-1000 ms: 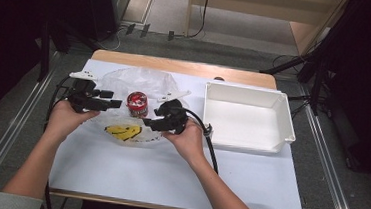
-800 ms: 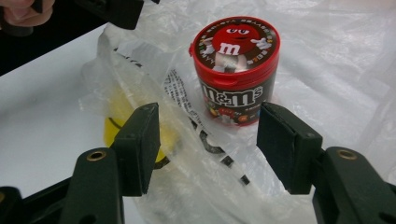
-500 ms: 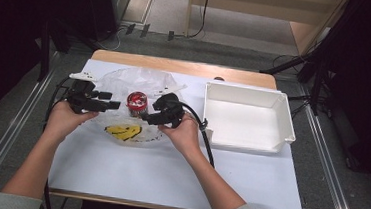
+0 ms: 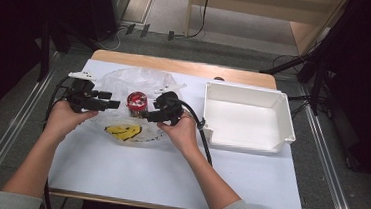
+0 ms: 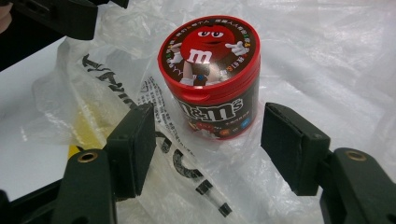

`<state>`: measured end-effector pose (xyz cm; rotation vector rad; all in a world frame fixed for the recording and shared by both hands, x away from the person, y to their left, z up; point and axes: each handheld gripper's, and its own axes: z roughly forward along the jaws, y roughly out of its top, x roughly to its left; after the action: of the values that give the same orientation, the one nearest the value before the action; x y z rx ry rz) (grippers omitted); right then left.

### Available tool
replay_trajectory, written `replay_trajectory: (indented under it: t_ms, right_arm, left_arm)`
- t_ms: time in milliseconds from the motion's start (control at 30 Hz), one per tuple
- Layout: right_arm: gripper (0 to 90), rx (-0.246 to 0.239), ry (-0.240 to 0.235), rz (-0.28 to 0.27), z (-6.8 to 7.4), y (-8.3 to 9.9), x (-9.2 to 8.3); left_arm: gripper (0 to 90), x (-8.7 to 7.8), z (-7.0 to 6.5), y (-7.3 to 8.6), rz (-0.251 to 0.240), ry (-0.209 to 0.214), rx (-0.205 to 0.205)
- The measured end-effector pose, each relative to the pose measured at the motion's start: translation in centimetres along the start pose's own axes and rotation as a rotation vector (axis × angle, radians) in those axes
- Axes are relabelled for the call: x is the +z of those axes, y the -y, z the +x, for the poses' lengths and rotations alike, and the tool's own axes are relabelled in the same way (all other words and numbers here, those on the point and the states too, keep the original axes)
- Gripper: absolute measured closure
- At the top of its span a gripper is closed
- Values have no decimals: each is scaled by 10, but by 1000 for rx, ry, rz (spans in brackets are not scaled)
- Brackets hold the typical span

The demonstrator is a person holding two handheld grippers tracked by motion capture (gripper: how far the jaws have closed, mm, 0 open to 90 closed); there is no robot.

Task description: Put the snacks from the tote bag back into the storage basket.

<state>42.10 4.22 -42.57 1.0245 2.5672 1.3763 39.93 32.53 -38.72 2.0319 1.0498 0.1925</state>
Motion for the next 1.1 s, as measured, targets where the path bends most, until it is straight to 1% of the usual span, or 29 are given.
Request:
replay_trajectory:
  t_ms: [67, 100, 167, 200, 233, 367, 400, 500, 600, 633, 667, 700, 800, 867, 900, 1067, 1100]
  right_arm:
    - [349, 6, -3, 15, 0, -1, 4]
    - [347, -2, 2, 21, 1, -1, 6]
    - [337, -6, 9, 12, 2, -3, 10]
    - [333, -15, 10, 10, 2, -4, 11]
    - [325, -15, 18, 12, 2, -4, 13]
    - [314, -13, 25, 15, 2, -4, 19]
    - [313, -6, 27, 17, 2, -4, 20]
    - [305, -21, 39, 12, 4, -4, 23]
    - [298, -17, 48, 0, 5, -5, 26]
    - [296, -9, 47, -1, 6, -4, 28]
    - [291, -13, 49, -4, 6, -4, 30]
    - [291, -14, 60, -4, 7, -4, 32]
    - [275, -11, 66, 7, 8, -3, 38]
    - [272, -17, 86, 6, 9, -3, 42]
    - [270, -11, 94, 9, 10, -3, 44]
    - [249, -1, 121, -7, 13, -4, 52]
    - [244, -5, 124, -11, 13, -4, 53]
  left_arm:
    - [397, 0, 0, 0, 4, -2, 1]
    - [397, 0, 1, 0, 2, -2, 0]
    - [397, 0, 2, 0, 3, 0, -2]
    - [397, -1, 2, 1, 2, -2, -3]
    - [397, -1, 2, 1, 1, 0, -4]
    - [398, -3, 3, 1, -3, -5, -8]
    - [398, -3, 3, 1, -3, -5, -8]
    - [398, -3, 4, 1, -3, -6, -8]
    - [398, -2, 3, 1, -3, -6, -9]
    - [398, -2, 3, 1, -6, -6, -9]
    - [398, -3, 3, 0, -6, -5, -10]
    - [398, -3, 3, 0, -7, -4, -11]
    - [398, -3, 4, 1, -7, -6, -10]
    - [399, -4, 6, 1, -10, -8, -12]
    - [399, -4, 6, 1, -11, -7, -15]
    - [400, -5, 7, 1, -14, -8, -22]
    - [400, -5, 7, 1, -13, -8, -22]
